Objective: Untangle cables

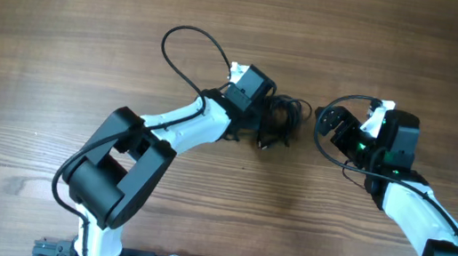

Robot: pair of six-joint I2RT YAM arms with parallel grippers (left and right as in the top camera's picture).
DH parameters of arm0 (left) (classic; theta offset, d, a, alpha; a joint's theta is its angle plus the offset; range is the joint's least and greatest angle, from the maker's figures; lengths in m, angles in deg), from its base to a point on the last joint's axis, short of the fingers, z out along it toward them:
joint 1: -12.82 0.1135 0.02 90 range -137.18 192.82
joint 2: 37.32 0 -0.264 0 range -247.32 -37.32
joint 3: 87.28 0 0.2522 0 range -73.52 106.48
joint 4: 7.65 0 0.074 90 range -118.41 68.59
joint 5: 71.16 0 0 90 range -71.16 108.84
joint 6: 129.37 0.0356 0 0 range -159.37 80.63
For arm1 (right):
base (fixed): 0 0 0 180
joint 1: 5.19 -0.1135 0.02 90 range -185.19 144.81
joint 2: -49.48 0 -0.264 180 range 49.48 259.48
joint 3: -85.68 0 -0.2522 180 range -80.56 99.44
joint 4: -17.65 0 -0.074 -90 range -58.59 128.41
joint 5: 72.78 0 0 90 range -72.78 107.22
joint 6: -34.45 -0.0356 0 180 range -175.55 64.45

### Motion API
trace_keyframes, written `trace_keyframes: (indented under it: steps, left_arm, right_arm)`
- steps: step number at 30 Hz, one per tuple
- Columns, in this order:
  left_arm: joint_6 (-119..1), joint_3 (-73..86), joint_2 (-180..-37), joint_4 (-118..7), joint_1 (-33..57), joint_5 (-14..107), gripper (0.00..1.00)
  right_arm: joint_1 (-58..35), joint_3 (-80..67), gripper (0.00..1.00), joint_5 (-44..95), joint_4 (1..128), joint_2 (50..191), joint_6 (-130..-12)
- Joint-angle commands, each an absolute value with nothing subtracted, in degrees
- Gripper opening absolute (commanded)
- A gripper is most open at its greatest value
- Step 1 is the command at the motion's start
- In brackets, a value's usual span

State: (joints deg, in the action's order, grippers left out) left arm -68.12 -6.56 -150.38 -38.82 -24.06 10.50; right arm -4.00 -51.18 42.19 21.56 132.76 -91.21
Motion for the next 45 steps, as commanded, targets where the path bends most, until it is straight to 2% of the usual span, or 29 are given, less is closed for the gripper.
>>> trace_keyframes:
  steps: [1, 3, 6, 7, 8, 9, 12, 14, 16, 18, 19, 21, 22, 24, 25, 28, 30, 32, 33, 37, 41, 43, 44, 45]
  left_arm:
    - [-68.07, -6.87, -152.32, -47.67, -24.26, 0.36, 0.49]
    - [-68.14, -6.87, -152.43, -52.94, -23.95, -2.44, 0.50]
    - [-68.90, -6.87, -152.43, -53.01, -23.93, -2.28, 0.61]
    - [-70.43, -6.87, -152.43, -52.26, -23.93, -1.65, 0.57]
    - [-71.96, -6.87, -152.43, -51.96, -23.93, -0.32, 0.47]
    - [-72.88, -6.87, -152.43, -52.11, -23.93, 1.06, 0.43]
    - [-72.84, -6.87, -152.98, -54.67, -23.80, 1.06, 0.36]
    - [-73.74, -6.87, -153.61, -59.65, -22.55, 0.97, 0.37]
    - [-78.96, -6.87, -153.61, -65.36, -20.21, 0.97, 0.38]
    - [-85.58, -6.87, -153.61, -71.74, -16.56, 1.19, 0.35]
    - [-86.54, -6.87, -153.61, -72.70, -14.99, 2.39, 0.37]
    - [-86.46, -6.87, -153.61, -70.71, -13.39, 6.35, 0.53]
    - [-86.28, -6.87, -153.61, -67.28, -12.54, 12.25, 0.49]
    - [-86.30, -6.87, -153.64, -63.13, -12.50, 19.42, 0.28]
    - [-86.35, -6.87, -153.64, -62.08, -12.67, 22.39, 0.27]
    - [-86.37, -6.89, -153.64, -63.52, -12.83, 25.25, 0.36]
    - [-86.37, -6.89, -153.66, -65.42, -12.83, 25.28, 0.34]
    - [-86.32, -6.89, -153.66, -66.51, -12.85, 26.72, 0.20]
    - [-86.35, -6.89, -153.66, -66.19, -13.11, 27.62, 0.04]
    - [-84.73, -6.17, -152.21, -62.12, -12.67, 24.77, 0.04]
    - [-65.54, -5.23, -139.30, -62.25, -11.65, 24.80, 0.04]
    - [-61.74, -5.23, -132.70, -62.01, -11.65, 24.82, 0.04]
    - [-60.47, -5.23, -128.26, -61.57, -11.65, 25.01, 0.04]
    - [-58.63, -5.23, -122.23, -60.92, -11.65, 25.43, 0.04]
  right_arm:
    - [-3.82, -51.00, 1.00, 41.17, 21.48, 132.02, -90.27]
    - [-3.82, -51.00, 1.00, 41.17, 21.48, 132.02, -90.25]
    - [-3.82, -51.00, 1.00, 41.14, 21.46, 132.02, -90.27]
    - [-3.82, -51.00, 1.00, 41.17, 21.48, 132.02, -90.25]
    - [-3.82, -51.00, 1.00, 41.14, 21.48, 132.02, -90.25]
    - [-3.82, -51.00, 1.00, 41.17, 21.48, 132.02, -90.25]
    - [-3.82, -51.00, 1.00, 41.14, 21.48, 132.02, -90.25]
    - [-3.82, -51.00, 1.00, 41.17, 21.48, 132.02, -90.25]
    - [-3.82, -51.00, 1.00, 41.17, 21.52, 132.02, -90.25]
    - [-3.82, -51.00, 1.00, 41.14, 21.61, 132.02, -90.22]
    - [-3.82, -51.00, 1.00, 41.14, 21.61, 132.02, -90.25]
    - [-3.82, -51.00, 1.00, 41.14, 21.61, 132.02, -90.25]
    - [-3.82, -51.00, 1.00, 41.17, 21.61, 132.02, -90.25]
    - [-3.82, -51.00, 1.00, 41.14, 21.61, 132.02, -90.25]
    - [-3.82, -51.00, 1.00, 41.17, 21.61, 132.02, -90.25]
    - [-3.82, -51.00, 1.00, 41.14, 21.61, 132.02, -90.25]
    - [-3.82, -51.00, 1.00, 41.17, 21.61, 132.02, -90.25]
    - [-3.82, -51.00, 1.00, 41.14, 21.61, 132.02, -90.25]
    - [-3.82, -51.00, 1.00, 41.14, 21.61, 132.02, -90.25]
    - [-3.82, -51.00, 1.00, 41.17, 21.61, 132.02, -90.25]
    - [-3.82, -51.00, 1.00, 41.14, 21.61, 132.02, -90.25]
    - [-3.82, -51.00, 1.00, 41.17, 21.61, 132.02, -90.25]
    - [-3.82, -51.00, 1.00, 41.19, 21.35, 132.02, -92.26]
    - [-3.82, -51.00, 1.00, 43.07, 21.91, 132.02, -103.64]
